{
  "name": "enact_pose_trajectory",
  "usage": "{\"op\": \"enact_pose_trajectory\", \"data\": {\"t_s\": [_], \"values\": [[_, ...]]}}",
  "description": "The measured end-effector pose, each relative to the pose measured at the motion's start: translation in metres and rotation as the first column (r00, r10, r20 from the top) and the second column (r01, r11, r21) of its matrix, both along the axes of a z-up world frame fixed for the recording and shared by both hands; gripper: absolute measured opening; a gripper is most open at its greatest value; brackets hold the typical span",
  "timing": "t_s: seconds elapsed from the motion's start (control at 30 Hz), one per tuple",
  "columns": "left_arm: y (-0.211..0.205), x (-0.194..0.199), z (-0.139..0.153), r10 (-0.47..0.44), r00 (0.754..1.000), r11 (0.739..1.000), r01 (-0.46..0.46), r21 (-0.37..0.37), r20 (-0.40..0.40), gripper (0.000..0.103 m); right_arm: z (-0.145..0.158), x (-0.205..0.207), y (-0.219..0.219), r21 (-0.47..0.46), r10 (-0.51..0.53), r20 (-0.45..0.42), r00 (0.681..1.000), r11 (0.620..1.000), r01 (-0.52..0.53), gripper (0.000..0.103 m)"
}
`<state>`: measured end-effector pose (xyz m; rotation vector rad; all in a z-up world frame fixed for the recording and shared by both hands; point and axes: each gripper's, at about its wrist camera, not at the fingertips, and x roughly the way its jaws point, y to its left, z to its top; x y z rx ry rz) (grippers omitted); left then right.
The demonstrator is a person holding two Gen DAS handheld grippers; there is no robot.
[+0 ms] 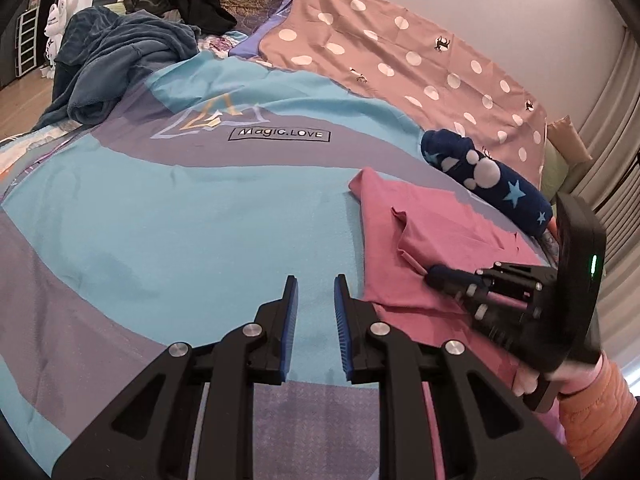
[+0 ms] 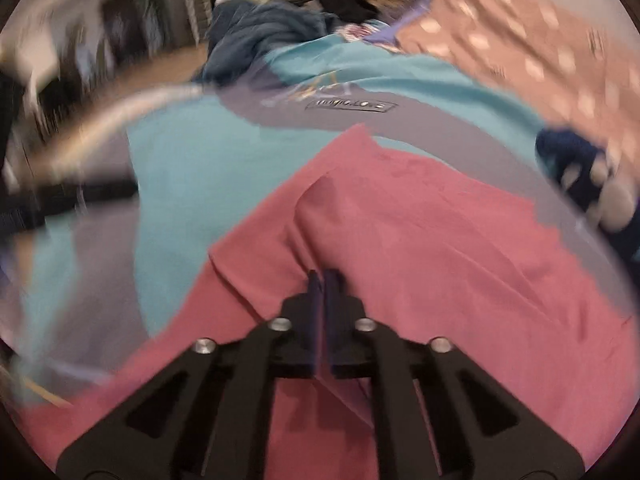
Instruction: Fold small clothes
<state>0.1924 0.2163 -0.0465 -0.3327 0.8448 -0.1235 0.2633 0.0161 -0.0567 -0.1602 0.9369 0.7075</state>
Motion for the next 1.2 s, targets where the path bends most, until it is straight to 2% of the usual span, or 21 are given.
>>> {"op": "enact_pose_trajectory", "data": {"t_s": [0.03, 0.07, 0.1, 0.17, 0.23, 0.27, 0.3, 0.37, 0.4, 0.47, 0.5, 0.53, 0.57, 0.63, 0.67, 0.73, 0.8, 0.87, 0.9, 1.07, 1.2], "values": [[0.0, 0.0, 0.0, -0.003, 1.0, 1.0, 0.003, -0.002, 0.002, 0.019, 0.006, 0.009, -0.014, 0.093, -0.044, -0.056, 0.997, 0.994, 0.049, 0.0], [0.0, 0.001, -0.001, -0.006, 1.0, 1.0, 0.006, -0.004, 0.004, 0.019, 0.015, 0.021, -0.039, 0.305, -0.054, -0.207, 0.977, 0.945, 0.117, 0.0], [-0.001, 0.002, -0.001, -0.011, 1.0, 1.0, 0.011, -0.009, 0.007, 0.019, 0.017, 0.023, -0.048, 0.412, -0.017, -0.279, 0.96, 0.901, 0.135, 0.0], [-0.003, 0.004, -0.001, -0.02, 1.0, 0.999, 0.021, -0.033, 0.016, 0.019, 0.024, 0.021, -0.054, 0.478, 0.026, -0.314, 0.949, 0.868, 0.134, 0.0], [-0.005, 0.006, -0.001, -0.022, 0.999, 0.999, 0.023, -0.044, 0.023, 0.02, 0.031, 0.012, -0.043, 0.377, 0.012, -0.224, 0.975, 0.923, 0.075, 0.001], [-0.007, 0.007, -0.002, -0.02, 1.0, 0.999, 0.021, -0.047, 0.024, 0.02, 0.031, 0.002, -0.029, 0.242, -0.012, -0.122, 0.992, 0.969, 0.041, 0.004], [-0.008, 0.008, -0.003, -0.019, 1.0, 0.998, 0.02, -0.055, 0.023, 0.02, 0.027, -0.003, -0.019, 0.162, -0.007, -0.07, 0.998, 0.987, 0.018, 0.007], [-0.011, 0.009, -0.005, -0.02, 1.0, 0.998, 0.021, -0.066, 0.018, 0.02, 0.016, -0.009, -0.001, 0.046, 0.015, -0.02, 1.0, 0.999, -0.014, 0.023], [-0.014, 0.009, -0.006, -0.023, 1.0, 0.998, 0.023, -0.065, 0.015, 0.02, 0.008, -0.009, 0.006, 0.001, 0.018, -0.002, 1.0, 1.0, -0.018, 0.038], [-0.017, 0.009, -0.007, -0.03, 1.0, 0.998, 0.03, -0.06, 0.009, 0.02, -0.004, -0.009, 0.014, -0.063, 0.024, 0.015, 1.0, 0.998, -0.023, 0.041], [-0.018, 0.008, -0.008, -0.033, 0.999, 0.998, 0.034, -0.056, 0.004, 0.021, -0.006, -0.008, 0.015, -0.085, 0.003, 0.045, 0.999, 0.996, 0.001, 0.029], [-0.019, 0.008, -0.008, -0.037, 0.999, 0.998, 0.037, -0.054, 0.002, 0.021, -0.005, -0.005, 0.011, -0.075, -0.016, 0.038, 0.999, 0.997, 0.019, 0.011], [-0.02, 0.008, -0.008, -0.04, 0.999, 0.998, 0.04, -0.052, 0.001, 0.021, 0.001, 0.001, 0.002, 0.022, -0.038, -0.04, 0.998, 0.999, 0.039, 0.004], [-0.02, 0.008, -0.007, -0.051, 0.999, 0.997, 0.052, -0.051, 0.006, 0.021, 0.014, 0.006, -0.02, 0.195, -0.049, -0.142, 0.989, 0.978, 0.076, 0.002], [-0.02, 0.008, -0.005, -0.059, 0.998, 0.997, 0.06, -0.054, 0.014, 0.021, 0.025, 0.007, -0.033, 0.334, -0.001, -0.199, 0.98, 0.94, 0.069, 0.002], [-0.02, 0.008, -0.003, -0.071, 0.997, 0.994, 0.073, -0.076, 0.028, 0.022, 0.03, 0.011, -0.041, 0.456, 0.101, -0.292, 0.951, 0.889, 0.046, 0.002], [-0.019, 0.01, -0.001, -0.078, 0.996, 0.99, 0.083, -0.117, 0.047, 0.026, 0.023, 0.013, -0.039, 0.399, 0.1, -0.335, 0.937, 0.916, 0.045, 0.005], [-0.021, 0.014, -0.001, -0.076, 0.996, 0.987, 0.083, -0.137, 0.051, 0.027, 0.02, 0.009, -0.042, 0.261, -0.017, -0.279, 0.96, 0.961, 0.093, 0.028], [-0.023, 0.015, -0.002, -0.077, 0.996, 0.987, 0.084, -0.14, 0.05, 0.028, 0.019, 0.006, -0.048, 0.257, -0.034, -0.264, 0.964, 0.961, 0.104, 0.036], [-0.04, 0.018, -0.01, -0.13, 0.991, 0.983, 0.132, -0.126, 0.029, 0.031, 0.029, -0.021, -0.105, 0.233, -0.136, -0.189, 0.973, 0.956, 0.178, 0.036], [-0.055, 0.029, -0.016, -0.158, 0.987, 0.985, 0.157, -0.077, 0.001, 0.034, 0.033, -0.023, -0.198, 0.135, -0.366, -0.101, 0.925, 0.916, 0.377, 0.036]]}}
